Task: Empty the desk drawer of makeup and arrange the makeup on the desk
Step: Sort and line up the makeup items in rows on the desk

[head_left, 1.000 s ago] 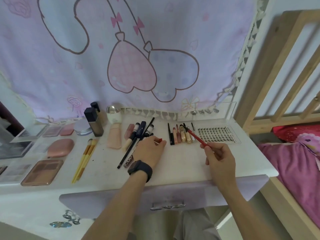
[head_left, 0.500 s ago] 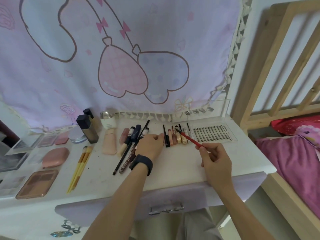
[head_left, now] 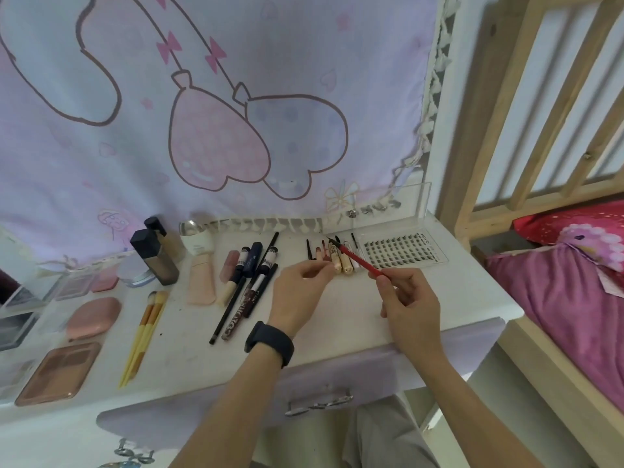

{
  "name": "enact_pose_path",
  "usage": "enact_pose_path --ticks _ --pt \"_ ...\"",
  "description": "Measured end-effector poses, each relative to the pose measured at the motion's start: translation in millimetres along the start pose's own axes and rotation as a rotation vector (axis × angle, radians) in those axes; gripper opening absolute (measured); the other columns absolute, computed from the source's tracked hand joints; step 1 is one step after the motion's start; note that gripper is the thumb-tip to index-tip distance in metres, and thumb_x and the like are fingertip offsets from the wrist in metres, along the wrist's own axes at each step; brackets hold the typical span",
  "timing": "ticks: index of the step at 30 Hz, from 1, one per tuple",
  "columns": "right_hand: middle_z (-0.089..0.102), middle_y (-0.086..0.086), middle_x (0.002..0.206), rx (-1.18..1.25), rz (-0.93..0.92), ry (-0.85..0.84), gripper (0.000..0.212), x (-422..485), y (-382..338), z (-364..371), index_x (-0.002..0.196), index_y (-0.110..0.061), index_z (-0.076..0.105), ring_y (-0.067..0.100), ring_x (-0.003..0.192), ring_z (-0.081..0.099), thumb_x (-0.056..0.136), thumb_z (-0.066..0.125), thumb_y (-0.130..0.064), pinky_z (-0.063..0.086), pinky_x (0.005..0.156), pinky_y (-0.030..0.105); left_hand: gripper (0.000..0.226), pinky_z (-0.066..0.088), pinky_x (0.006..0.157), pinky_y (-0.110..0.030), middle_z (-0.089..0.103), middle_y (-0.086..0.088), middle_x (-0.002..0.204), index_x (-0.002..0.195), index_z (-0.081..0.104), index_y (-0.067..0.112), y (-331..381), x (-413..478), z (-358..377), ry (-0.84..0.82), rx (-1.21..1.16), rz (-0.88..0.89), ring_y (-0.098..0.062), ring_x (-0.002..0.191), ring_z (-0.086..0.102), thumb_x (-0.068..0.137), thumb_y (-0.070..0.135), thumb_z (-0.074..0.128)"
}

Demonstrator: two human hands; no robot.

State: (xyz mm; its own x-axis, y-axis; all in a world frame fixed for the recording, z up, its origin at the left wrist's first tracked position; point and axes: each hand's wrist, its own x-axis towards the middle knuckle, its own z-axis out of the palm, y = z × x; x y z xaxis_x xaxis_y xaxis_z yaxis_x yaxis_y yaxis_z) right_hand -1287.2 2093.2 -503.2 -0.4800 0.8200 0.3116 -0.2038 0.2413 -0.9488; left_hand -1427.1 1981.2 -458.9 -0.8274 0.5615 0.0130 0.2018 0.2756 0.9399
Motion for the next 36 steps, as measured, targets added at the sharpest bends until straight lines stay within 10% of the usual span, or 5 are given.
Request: enact_pose_path --ticks 8,13,17,22,36 --pt "0.077 -0.009 0.099 0.005 -0.022 -0.063 0.019 -1 -2 -4 0.098 -0.035 0.067 0.016 0.056 0.061 0.096 0.069 -0.016 0.052 0.053 0.023 0.007 0.042 0.049 -0.012 0.067 0.005 0.129 0.084 0.078 0.037 21 -13 40 -0.130 -0.253 -0.095 -0.041 0.143 0.032 0.086 0.042 0.074" --pt "0.075 -0.021 0.098 -0.159 -0.040 -0.107 0.014 -5 -1 -2 0.100 -0.038 0.067 0.024 0.058 0.061 0.094 0.073 -0.028 0.057 0.059 0.036 0.021 0.044 0.052 -0.012 0.075 0.009 0.094 0.099 0.076 0.024 14 1 13 0.020 -0.101 -0.066 0.003 0.059 0.061 0.094 0.041 0.065" --pt "0.070 -0.027 0.093 -0.354 -0.122 -0.158 0.011 -10 6 2 0.100 -0.037 0.062 0.010 0.057 0.059 0.095 0.069 -0.031 0.045 0.058 0.012 0.027 0.047 0.076 -0.025 0.074 0.010 0.093 0.096 0.078 0.022 -1 22 -29 0.133 0.383 -0.069 -0.007 0.089 0.064 0.092 0.044 0.063" --pt "0.073 -0.007 0.090 -0.872 -0.446 -0.124 0.024 -17 15 17 0.101 -0.018 0.073 0.018 0.084 0.063 0.089 0.059 -0.034 0.052 0.068 0.031 0.026 0.042 0.062 -0.024 0.071 0.005 0.081 0.086 0.077 0.025 -8 39 -40 0.072 0.664 -0.112 -0.011 0.076 0.063 0.091 0.047 0.064" --pt "0.069 -0.006 0.101 -0.991 -0.402 -0.210 0.022 -13 19 17 0.098 -0.023 0.071 0.021 0.095 0.058 0.085 0.059 -0.036 0.046 0.078 0.034 0.036 0.035 0.049 -0.021 0.064 0.009 0.066 0.076 0.075 0.022 -18 55 -27 0.121 0.644 -0.084 -0.005 0.061 0.055 0.088 0.055 0.063"
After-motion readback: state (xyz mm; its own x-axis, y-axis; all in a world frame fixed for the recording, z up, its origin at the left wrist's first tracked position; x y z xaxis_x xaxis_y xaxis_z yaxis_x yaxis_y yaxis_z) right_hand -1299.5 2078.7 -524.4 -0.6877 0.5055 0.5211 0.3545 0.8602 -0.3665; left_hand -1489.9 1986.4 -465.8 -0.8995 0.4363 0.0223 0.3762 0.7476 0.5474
